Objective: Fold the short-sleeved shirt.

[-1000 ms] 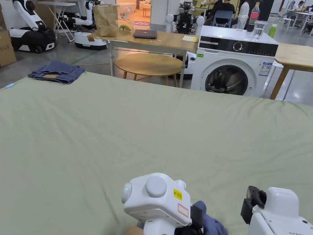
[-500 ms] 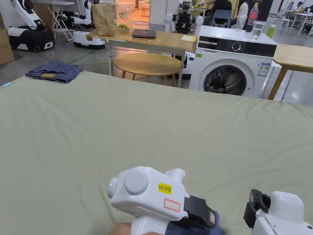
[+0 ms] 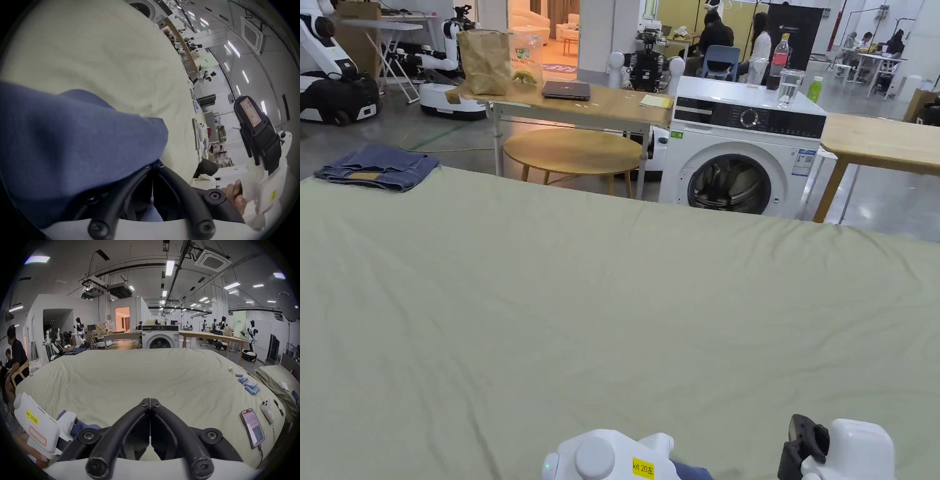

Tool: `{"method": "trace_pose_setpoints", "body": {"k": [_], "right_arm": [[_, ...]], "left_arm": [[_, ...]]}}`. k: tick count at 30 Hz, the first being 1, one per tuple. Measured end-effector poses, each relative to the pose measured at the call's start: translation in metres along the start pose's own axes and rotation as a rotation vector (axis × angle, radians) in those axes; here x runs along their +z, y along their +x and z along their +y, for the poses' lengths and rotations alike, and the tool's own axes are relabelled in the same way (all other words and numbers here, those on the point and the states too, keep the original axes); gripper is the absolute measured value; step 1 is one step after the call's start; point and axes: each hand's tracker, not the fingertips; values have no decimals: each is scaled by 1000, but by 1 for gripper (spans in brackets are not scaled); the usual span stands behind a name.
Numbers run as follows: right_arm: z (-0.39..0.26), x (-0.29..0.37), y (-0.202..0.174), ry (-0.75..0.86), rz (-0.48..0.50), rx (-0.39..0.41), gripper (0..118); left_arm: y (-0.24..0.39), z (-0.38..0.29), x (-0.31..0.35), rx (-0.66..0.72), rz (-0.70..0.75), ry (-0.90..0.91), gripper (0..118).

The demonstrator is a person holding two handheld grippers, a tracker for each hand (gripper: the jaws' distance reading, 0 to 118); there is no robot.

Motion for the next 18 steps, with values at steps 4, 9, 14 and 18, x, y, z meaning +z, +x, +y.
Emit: {"method": "trace_pose_setpoints", "body": {"k": [4,9,14,18], "right_arm": [[1,0,0,0,0,1,0],[8,0,-5,34,-3,-3,0],[20,-3,-18,103,2,-25,0],[30,-6,-32,160,2,-15,0]], "left_arm": [[10,1,12,-6,16,-12,0],[29,4,67,-135,43,134,0],[33,0,130,-289,239,437,0],[34,-14,159,-421,435,669,0]]}}
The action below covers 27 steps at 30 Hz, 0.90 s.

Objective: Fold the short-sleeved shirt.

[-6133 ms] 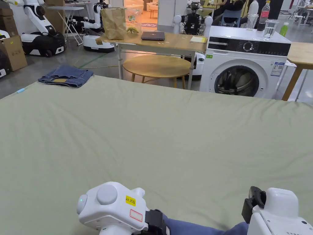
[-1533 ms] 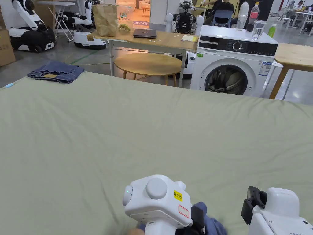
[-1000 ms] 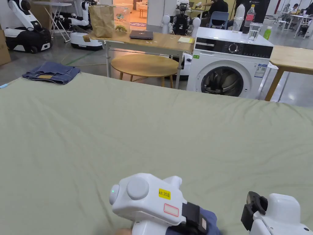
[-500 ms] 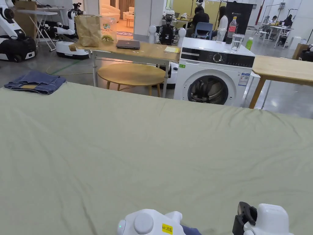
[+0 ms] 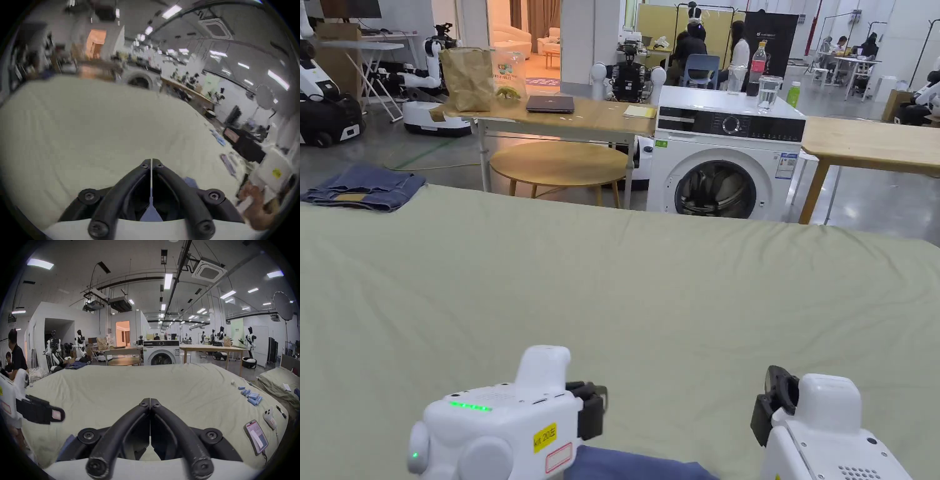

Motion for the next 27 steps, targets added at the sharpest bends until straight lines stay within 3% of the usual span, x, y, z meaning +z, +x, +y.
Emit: {"method": "trace_pose_setpoints", "body": {"k": [6,11,17,27], "right_arm": [[8,-2,-18,72,-7,31,0],[12,-4,-25,104,-10,57,0],[10,5,-25,77,12,81,0],[-57,46,-19,-313,144,71,0]], "left_arm": [[-11,-13,29,-80,224,330,0],[-8,-15,34,-214,400,420,0],[-20,-9,46,-169,398,473,0],[-47,-15,62,-97,357,387,0]]}}
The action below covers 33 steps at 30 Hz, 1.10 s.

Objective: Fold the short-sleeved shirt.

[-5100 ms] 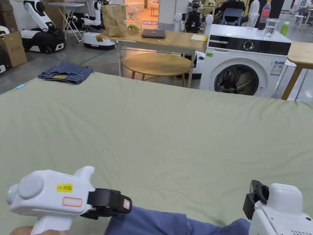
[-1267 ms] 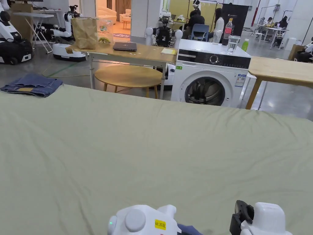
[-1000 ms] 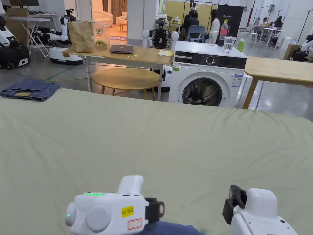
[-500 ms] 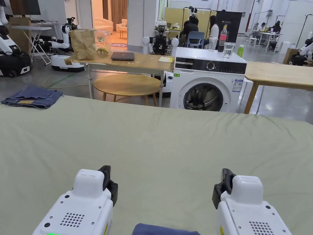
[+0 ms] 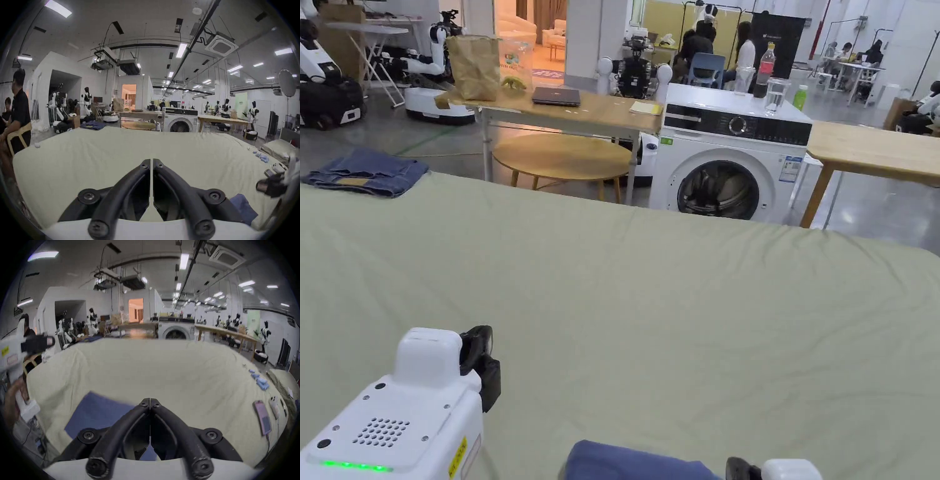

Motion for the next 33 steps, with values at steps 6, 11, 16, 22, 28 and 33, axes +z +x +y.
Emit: {"method": "trace_pose_setpoints", "body": {"k": [6,11,16,22,28,33], "right_arm": [[-28,-41,-6,-143,21,-3,0],[-30,-56,-4,-159,-11,-14,0],[-30,-57,-1,-172,-7,-39,0],[-30,-58,0,-177,-4,-35,0],[-29,-57,2,-184,7,-37,0],[-29,-57,2,-186,10,-39,0]], "left_arm": [[-4,-18,6,13,-24,-89,0],[-13,-37,13,61,-97,-214,0],[-27,-52,8,163,-195,-414,0],[-44,-61,-23,364,-452,-695,67],[-49,-84,-59,606,-670,-873,80],[-26,-112,-87,666,-758,-999,80]]}}
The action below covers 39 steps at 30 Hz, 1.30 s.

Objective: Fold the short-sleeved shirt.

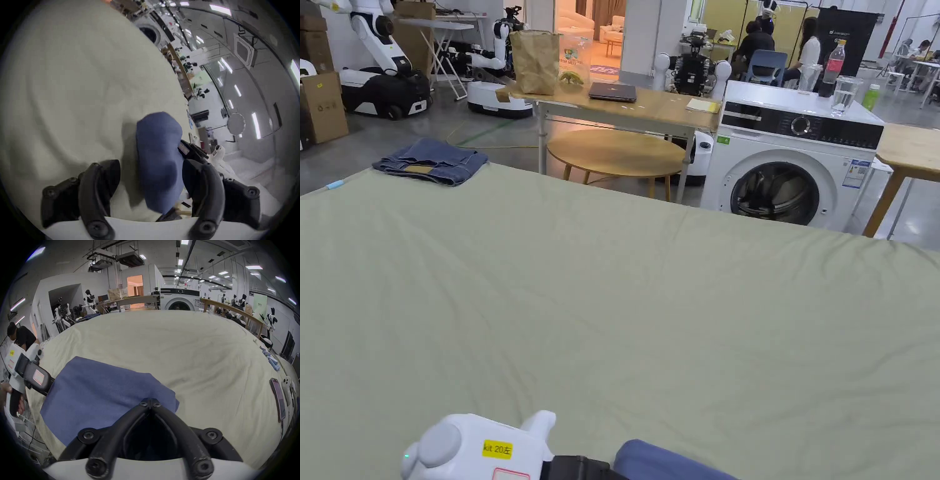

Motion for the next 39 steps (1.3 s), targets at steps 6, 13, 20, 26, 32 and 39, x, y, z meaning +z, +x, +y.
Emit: {"method": "trace_pose_setpoints", "body": {"k": [6,13,20,26,32,39], "right_arm": [[0,0,3,0,8,-14,0],[-1,2,9,5,40,-58,0],[0,8,-2,33,-2,54,0],[24,27,-11,214,-80,170,0],[66,27,-9,276,-72,146,0],[93,22,-16,332,-62,122,0]], "left_arm": [[-9,7,-44,96,-211,-86,80],[-18,5,-52,102,-138,-42,25],[-9,4,-45,111,-151,-34,21],[20,14,-20,148,-149,-34,20],[48,31,43,79,-93,-9,20],[46,60,161,-10,83,53,20]]}}
